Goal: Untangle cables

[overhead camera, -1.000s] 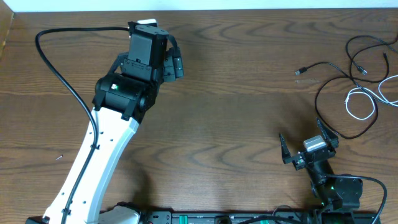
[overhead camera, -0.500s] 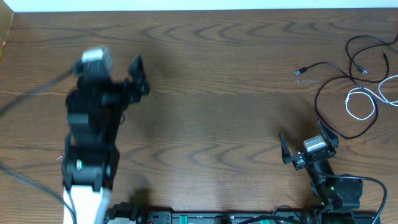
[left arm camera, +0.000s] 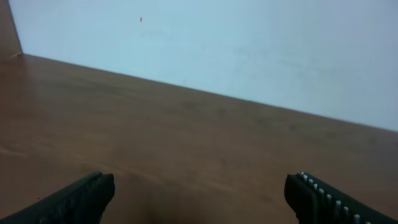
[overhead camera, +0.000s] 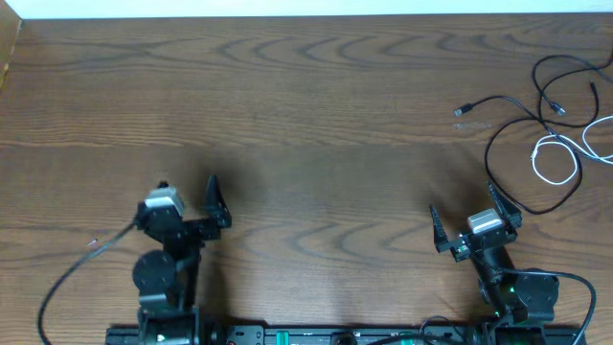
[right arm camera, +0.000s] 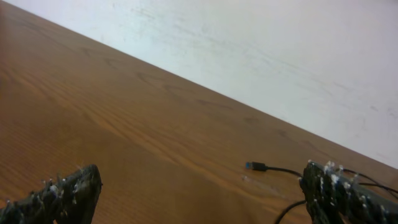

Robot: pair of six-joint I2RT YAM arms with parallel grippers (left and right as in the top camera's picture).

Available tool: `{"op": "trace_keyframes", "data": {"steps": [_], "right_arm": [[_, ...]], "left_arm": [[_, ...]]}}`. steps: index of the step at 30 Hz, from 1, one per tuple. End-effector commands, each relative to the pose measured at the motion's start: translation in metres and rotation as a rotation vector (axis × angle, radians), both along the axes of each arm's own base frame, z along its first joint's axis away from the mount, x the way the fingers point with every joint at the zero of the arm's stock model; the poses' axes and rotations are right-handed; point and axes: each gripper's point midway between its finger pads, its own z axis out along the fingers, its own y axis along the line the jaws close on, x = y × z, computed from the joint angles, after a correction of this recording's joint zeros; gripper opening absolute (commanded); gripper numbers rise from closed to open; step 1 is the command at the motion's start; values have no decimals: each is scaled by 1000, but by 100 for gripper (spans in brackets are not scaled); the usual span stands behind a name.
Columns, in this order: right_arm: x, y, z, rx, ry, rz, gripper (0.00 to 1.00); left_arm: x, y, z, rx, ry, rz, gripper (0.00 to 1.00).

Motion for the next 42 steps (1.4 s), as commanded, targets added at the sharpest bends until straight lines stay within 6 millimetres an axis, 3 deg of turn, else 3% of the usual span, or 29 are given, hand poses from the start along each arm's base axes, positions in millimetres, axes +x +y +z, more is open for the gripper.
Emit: {"op": "trace_keyframes", "data": {"steps": [1, 11, 42], "right_arm": [[0, -1, -1, -4, -1, -2, 99], [0, -1, -1, -4, -1, -2, 99], [0, -1, -1, -4, -1, -2, 99]], "left_arm": [[-5, 0, -17, 46, -18, -3, 94], [-15, 7, -53, 56, 62, 37, 94], [-15, 8, -51, 57, 53, 43, 94]]}}
